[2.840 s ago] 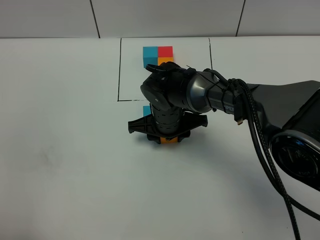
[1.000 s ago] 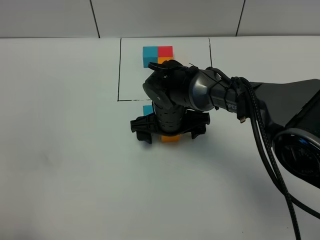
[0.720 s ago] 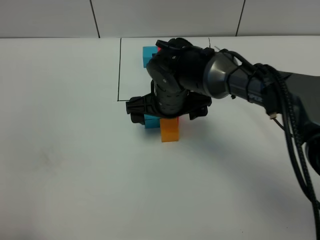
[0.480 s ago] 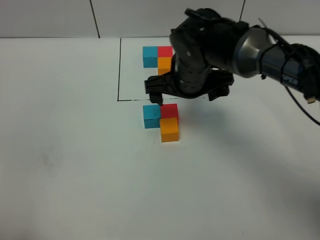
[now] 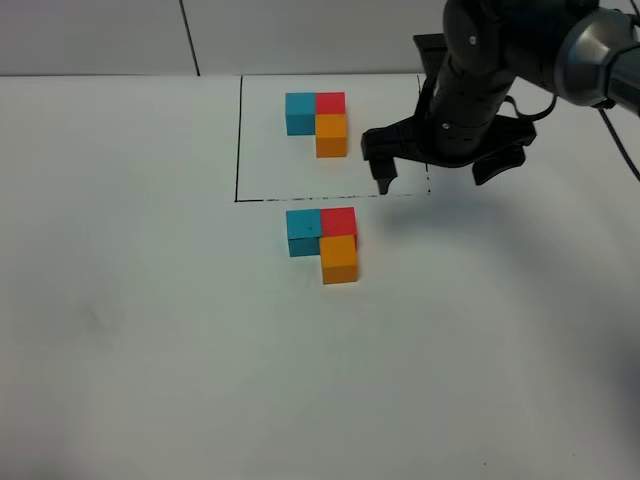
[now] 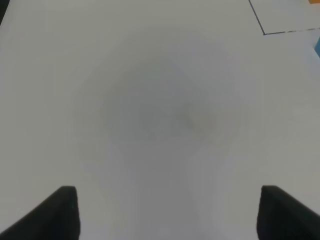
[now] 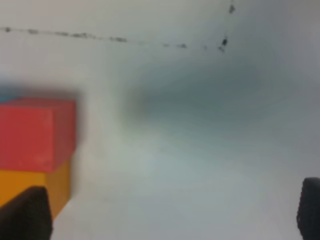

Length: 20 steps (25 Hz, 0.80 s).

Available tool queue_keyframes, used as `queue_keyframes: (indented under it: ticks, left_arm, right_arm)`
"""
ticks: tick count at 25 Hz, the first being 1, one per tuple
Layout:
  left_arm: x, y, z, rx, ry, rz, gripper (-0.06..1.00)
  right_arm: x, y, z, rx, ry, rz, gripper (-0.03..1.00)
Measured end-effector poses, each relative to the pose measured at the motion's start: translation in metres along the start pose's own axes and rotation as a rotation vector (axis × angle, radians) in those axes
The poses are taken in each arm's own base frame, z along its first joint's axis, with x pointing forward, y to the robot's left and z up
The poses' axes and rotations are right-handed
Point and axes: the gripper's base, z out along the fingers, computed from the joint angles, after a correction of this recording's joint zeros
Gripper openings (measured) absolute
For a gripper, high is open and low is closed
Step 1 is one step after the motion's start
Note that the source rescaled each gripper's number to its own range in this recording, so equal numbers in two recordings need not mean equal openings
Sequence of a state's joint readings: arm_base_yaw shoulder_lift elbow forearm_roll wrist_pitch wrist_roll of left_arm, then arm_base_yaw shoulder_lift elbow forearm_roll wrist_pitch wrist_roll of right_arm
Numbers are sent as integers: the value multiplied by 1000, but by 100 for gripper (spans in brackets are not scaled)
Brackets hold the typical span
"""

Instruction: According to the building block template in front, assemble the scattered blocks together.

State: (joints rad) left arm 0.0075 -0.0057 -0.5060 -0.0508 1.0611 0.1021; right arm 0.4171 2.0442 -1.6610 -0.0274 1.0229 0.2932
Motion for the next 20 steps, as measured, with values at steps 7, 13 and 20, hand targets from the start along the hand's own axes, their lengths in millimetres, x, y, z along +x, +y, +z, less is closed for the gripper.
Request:
queue_keyframes:
  ticks: [7, 13, 20]
  left_arm:
    - [0, 0, 0, 0, 0, 0, 66]
    - [0, 0, 0, 0, 0, 0, 66]
    - [0, 0, 0, 0, 0, 0, 66]
  right_arm:
    - [-14, -82, 0, -12, 8, 50, 100]
    - [-3, -129, -13, 5, -11, 76, 100]
    - [53, -136, -56, 30, -97, 59, 100]
